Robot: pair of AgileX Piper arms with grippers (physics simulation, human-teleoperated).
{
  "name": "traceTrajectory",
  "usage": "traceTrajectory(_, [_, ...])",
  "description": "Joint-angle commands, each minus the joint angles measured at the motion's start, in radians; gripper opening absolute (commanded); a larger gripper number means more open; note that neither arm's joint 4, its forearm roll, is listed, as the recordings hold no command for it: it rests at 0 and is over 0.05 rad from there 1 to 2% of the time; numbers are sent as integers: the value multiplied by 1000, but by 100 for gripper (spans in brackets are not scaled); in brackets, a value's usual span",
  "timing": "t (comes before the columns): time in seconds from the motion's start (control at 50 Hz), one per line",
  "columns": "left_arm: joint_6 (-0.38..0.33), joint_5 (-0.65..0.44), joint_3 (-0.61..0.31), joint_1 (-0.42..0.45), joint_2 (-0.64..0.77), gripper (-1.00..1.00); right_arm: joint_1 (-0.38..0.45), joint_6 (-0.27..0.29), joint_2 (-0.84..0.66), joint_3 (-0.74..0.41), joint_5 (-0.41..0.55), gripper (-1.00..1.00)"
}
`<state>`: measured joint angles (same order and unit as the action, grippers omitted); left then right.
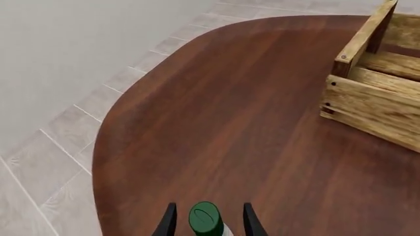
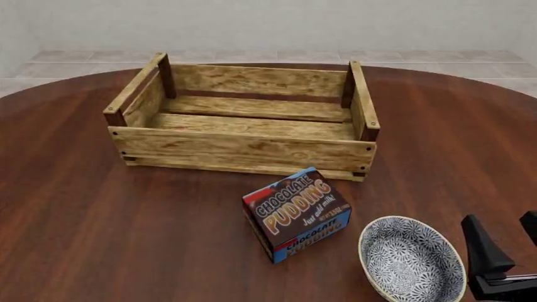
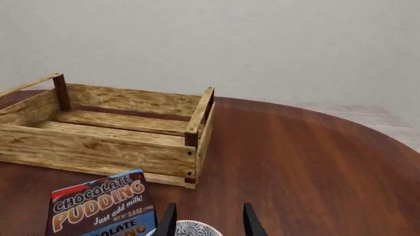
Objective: Pick up the salad dressing and put it in the tray.
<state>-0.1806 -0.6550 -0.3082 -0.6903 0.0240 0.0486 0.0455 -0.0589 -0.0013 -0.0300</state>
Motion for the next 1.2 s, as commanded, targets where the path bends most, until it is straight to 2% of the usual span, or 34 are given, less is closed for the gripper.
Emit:
traceTrajectory(0.02, [12, 79, 76, -23, 35, 100, 0, 1, -2, -1, 1, 100])
traceTrajectory(0.24, [26, 149, 137, -32, 77, 100, -3, 1, 7, 0, 10, 100])
traceTrajectory(0.6, [25, 227, 186, -50, 129, 100, -4, 3, 21, 1, 24, 100])
traceTrajectory(1.2, [62, 364, 251, -52, 248, 100, -9, 1, 22, 0, 26, 100])
